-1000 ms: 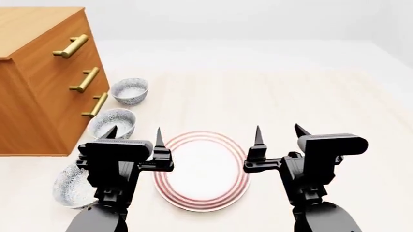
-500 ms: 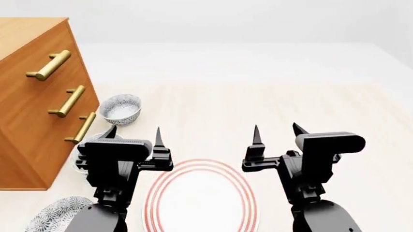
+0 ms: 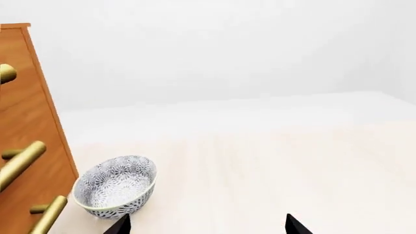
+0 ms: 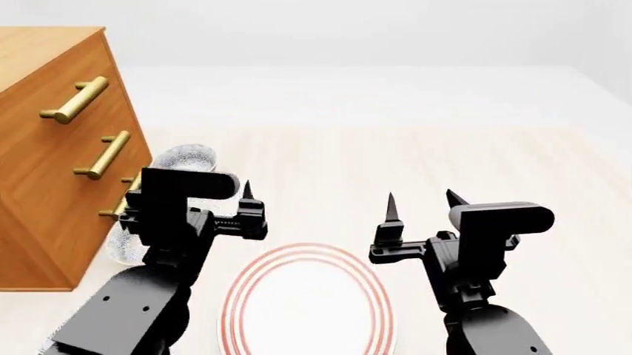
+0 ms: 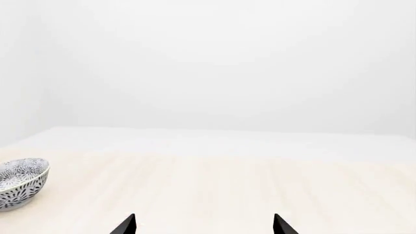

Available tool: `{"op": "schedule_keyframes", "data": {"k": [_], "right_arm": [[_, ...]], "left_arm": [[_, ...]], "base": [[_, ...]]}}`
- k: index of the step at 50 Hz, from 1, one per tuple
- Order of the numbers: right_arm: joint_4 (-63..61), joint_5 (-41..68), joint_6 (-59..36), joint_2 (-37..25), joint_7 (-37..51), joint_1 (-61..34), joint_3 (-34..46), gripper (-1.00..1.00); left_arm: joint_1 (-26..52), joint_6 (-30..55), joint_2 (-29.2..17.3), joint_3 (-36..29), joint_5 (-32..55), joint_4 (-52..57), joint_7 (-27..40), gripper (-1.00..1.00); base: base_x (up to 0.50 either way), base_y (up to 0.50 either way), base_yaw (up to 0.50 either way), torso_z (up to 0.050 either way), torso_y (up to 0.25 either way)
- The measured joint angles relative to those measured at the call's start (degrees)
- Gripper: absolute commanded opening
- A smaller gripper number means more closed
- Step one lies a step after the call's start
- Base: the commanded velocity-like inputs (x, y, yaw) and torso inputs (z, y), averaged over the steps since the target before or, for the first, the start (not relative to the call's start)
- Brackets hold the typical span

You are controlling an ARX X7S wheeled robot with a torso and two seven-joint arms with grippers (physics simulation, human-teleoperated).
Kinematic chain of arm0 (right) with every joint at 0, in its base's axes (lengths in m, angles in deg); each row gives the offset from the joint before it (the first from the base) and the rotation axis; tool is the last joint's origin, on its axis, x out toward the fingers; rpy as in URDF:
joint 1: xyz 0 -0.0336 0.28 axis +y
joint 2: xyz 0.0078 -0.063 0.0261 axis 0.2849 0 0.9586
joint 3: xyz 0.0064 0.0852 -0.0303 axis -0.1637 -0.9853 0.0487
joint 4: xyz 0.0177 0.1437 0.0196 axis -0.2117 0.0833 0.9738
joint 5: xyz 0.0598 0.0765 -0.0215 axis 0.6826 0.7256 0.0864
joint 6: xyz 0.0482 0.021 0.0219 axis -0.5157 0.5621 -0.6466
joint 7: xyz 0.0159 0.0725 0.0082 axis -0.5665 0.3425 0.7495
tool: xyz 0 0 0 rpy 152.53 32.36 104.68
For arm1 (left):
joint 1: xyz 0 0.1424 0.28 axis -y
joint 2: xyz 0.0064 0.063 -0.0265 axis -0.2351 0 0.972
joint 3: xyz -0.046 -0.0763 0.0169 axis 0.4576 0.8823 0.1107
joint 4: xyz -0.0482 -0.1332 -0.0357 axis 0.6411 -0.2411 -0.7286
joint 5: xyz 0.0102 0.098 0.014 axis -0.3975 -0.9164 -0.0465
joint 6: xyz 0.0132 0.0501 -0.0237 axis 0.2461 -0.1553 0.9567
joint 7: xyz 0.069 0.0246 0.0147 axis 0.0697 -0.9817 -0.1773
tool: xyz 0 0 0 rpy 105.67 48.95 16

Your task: Put the bowl in the middle on the plate.

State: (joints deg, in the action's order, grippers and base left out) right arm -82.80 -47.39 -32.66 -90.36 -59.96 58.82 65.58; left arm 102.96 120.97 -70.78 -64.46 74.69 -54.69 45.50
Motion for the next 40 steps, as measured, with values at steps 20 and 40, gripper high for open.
{"op": "schedule_keyframes", "data": {"k": [20, 40], "right_arm": [[0.4, 1.0, 0.8, -0.4, 0.5, 0.1, -0.1, 1.00], [1.1, 1.7, 1.3, -0.8, 1.2, -0.1, -0.1, 1.00]], "left_arm": [[17.4, 22.0, -1.2, -3.4, 3.0, -12.7, -0.3, 1.00], [24.9, 28.4, -4.9, -4.8, 9.8, -21.3, 5.9, 1.00]], "base": [[0.00, 0.00, 0.00, 0.000, 0.000], [0.00, 0.00, 0.00, 0.000, 0.000]]}}
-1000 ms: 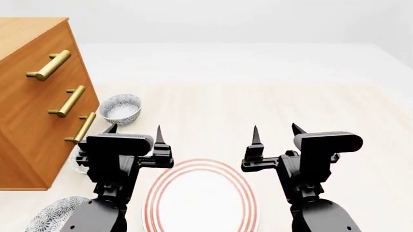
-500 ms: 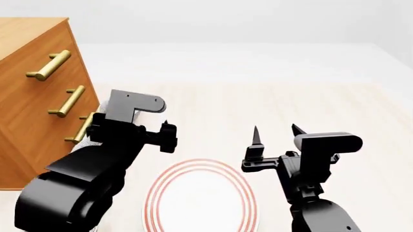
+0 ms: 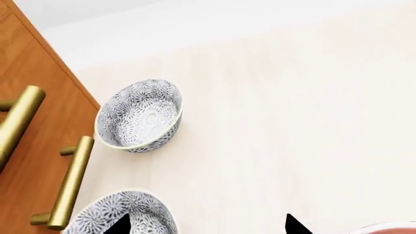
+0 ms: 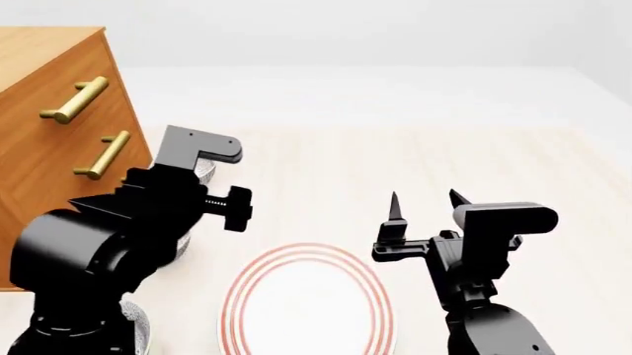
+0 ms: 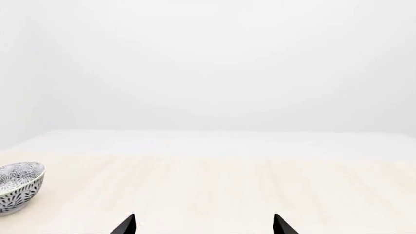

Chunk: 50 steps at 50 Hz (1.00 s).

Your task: Put the bowl in the middle on the plate.

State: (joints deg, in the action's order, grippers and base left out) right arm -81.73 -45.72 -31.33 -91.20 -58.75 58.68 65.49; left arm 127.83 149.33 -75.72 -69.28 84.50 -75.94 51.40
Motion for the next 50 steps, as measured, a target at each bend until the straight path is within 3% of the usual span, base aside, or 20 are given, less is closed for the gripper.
{"op": "schedule_keyframes", "data": {"k": [20, 50], "right_arm": [[1.8, 1.1, 0.5, -0.1, 0.2, -0.5, 0.1, 1.00], [3.4, 2.2, 1.6, -0.5, 0.7, -0.7, 0.3, 1.00]], "left_arm": [[3.5, -7.4, -1.9, -4.2, -0.5, -18.1, 0.7, 1.00], [2.7, -16.0, -1.7, -10.1, -3.3, -32.1, -0.7, 1.00]], "base": [[0.00, 0.00, 0.00, 0.000, 0.000], [0.00, 0.00, 0.00, 0.000, 0.000]]}}
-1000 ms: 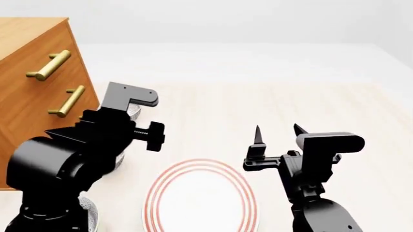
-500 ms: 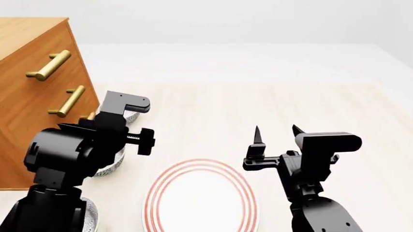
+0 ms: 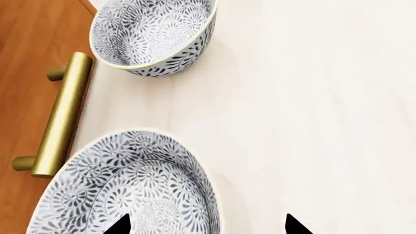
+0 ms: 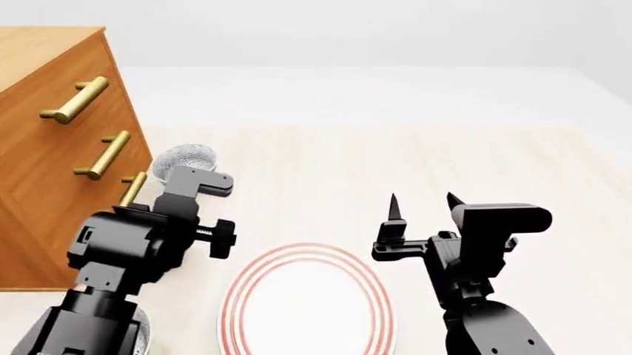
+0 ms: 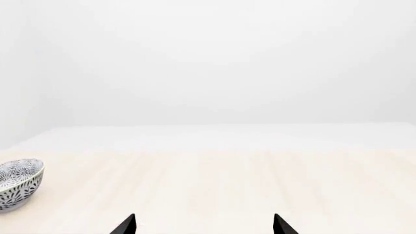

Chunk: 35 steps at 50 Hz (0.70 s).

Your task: Put the bowl in the middle on the plate.

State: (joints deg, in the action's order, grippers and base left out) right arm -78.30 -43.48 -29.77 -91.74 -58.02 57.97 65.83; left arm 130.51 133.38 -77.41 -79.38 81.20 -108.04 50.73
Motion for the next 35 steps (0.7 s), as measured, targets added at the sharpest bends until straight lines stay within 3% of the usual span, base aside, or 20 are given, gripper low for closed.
{"op": "schedule_keyframes", "data": {"k": [18, 19, 35], "right_arm": [[0.5, 0.5, 0.8, -0.3, 0.4, 0.3, 0.2, 1.00], [0.5, 0.6, 0.8, -0.4, 0.4, 0.3, 0.2, 1.00], [0.6, 1.0, 1.2, -0.7, 0.8, 0.4, 0.4, 1.00]], "left_arm": [[-0.5, -4.0, 0.7, -2.1, -1.1, -6.5, -0.9, 1.00], [-0.5, -4.1, 0.7, -2.2, -1.1, -6.6, -0.9, -1.00], [-0.9, -5.0, 0.7, -3.0, -1.3, -7.3, -1.2, -1.00]], "base": [[0.00, 0.00, 0.00, 0.000, 0.000], [0.00, 0.00, 0.00, 0.000, 0.000], [0.00, 0.00, 0.00, 0.000, 0.000]]}}
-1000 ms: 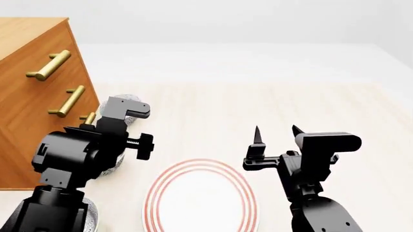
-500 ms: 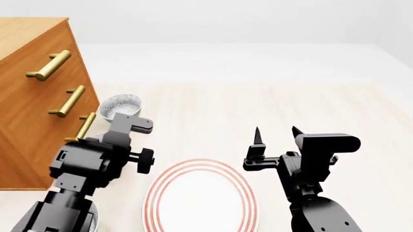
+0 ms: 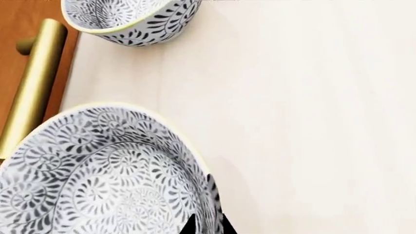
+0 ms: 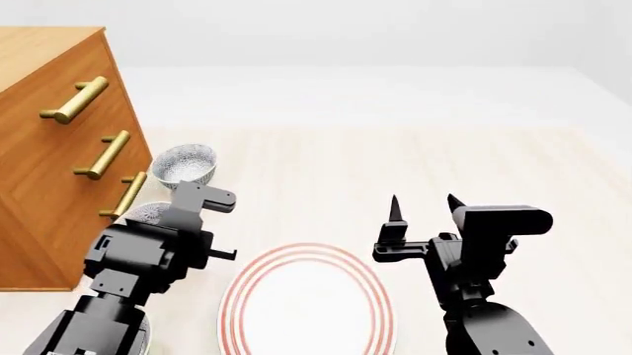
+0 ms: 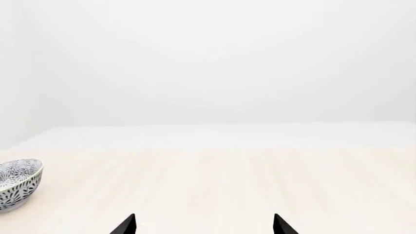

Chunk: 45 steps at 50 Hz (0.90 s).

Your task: Put the bowl in the middle on the plate.

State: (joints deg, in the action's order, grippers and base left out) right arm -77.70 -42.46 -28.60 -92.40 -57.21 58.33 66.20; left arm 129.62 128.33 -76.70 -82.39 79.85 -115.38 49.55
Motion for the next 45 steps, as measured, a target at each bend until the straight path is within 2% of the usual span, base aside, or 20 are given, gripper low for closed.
{"op": "schedule_keyframes", "data": {"k": [17, 38, 45], "right_arm": [[-0.1, 0.5, 0.3, -0.3, 0.5, 0.0, 0.1, 1.00], [-0.8, 1.4, 0.5, -0.8, 1.2, 0.0, -0.1, 1.00], [-0.8, 1.5, 0.7, -1.0, 1.4, 0.1, -0.1, 1.00]], "left_arm": [[-0.6, 1.7, -1.0, -0.7, 0.5, 4.2, 0.0, -1.00], [-0.3, 9.4, -4.7, -0.7, 3.9, 26.5, 1.7, -1.00], [-1.0, 11.6, -6.2, -3.1, 5.2, 35.3, 1.3, -1.00]], "base": [[0.00, 0.00, 0.00, 0.000, 0.000], [0.00, 0.00, 0.00, 0.000, 0.000], [0.00, 0.00, 0.00, 0.000, 0.001]]}}
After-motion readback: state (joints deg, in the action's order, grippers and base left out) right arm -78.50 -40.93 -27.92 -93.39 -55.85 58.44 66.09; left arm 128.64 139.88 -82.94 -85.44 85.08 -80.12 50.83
